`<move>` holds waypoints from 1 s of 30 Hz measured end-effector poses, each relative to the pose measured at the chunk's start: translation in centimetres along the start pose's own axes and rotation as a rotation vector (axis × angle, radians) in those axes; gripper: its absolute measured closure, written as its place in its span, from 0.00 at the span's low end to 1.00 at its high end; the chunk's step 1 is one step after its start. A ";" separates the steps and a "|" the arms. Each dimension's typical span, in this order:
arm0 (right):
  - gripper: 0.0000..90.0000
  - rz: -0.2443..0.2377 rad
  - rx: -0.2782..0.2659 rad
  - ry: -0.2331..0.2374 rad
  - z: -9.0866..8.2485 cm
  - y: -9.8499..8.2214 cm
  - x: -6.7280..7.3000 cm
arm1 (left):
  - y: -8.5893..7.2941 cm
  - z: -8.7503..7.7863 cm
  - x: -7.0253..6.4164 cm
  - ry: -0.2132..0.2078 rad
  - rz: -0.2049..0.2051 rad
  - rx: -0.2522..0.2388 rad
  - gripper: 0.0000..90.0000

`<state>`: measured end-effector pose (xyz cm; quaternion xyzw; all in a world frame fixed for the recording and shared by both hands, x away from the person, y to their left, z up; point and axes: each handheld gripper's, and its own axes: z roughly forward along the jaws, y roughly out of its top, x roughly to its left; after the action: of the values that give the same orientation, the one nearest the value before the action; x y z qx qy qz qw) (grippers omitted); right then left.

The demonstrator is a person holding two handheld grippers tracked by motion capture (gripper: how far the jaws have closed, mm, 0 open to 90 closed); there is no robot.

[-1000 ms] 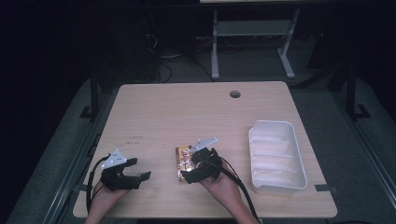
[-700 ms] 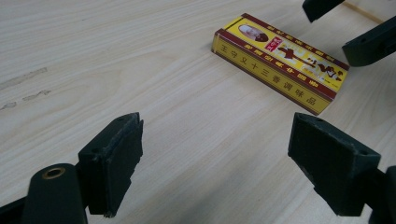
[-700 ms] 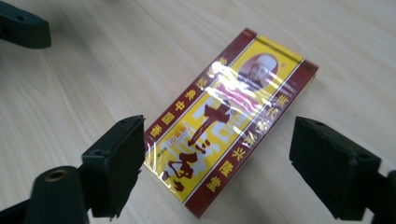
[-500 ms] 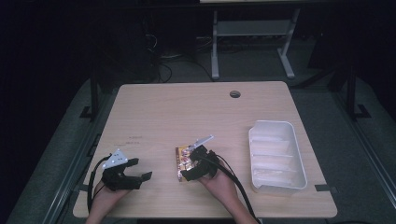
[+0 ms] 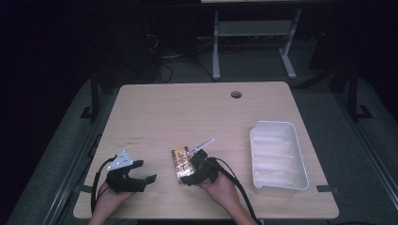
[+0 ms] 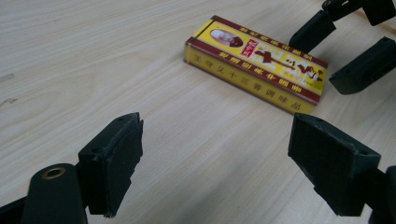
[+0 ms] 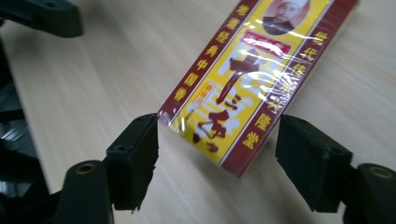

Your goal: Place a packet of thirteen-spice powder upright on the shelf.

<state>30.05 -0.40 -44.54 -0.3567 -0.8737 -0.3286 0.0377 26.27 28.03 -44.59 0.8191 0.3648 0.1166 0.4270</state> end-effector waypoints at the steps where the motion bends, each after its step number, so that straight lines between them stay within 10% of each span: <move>1: 0.36 -0.012 -0.002 0.017 -0.2 0.0 0.4 | 0.0 0.0 -0.1 -0.004 0.000 -0.002 0.19; 15: 0.43 -0.116 0.019 0.123 0.8 0.4 1.9 | 0.4 0.5 -0.7 -0.031 0.006 0.005 0.19; 30: 0.34 -0.099 -0.057 -0.039 -2.9 -1.1 -0.2 | 2.1 3.5 -3.5 -0.017 0.019 0.063 0.16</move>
<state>29.02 -2.86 -43.00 -0.3204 -0.8810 -0.3480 -0.0057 26.60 22.69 -44.62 0.8365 0.3569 0.1024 0.4030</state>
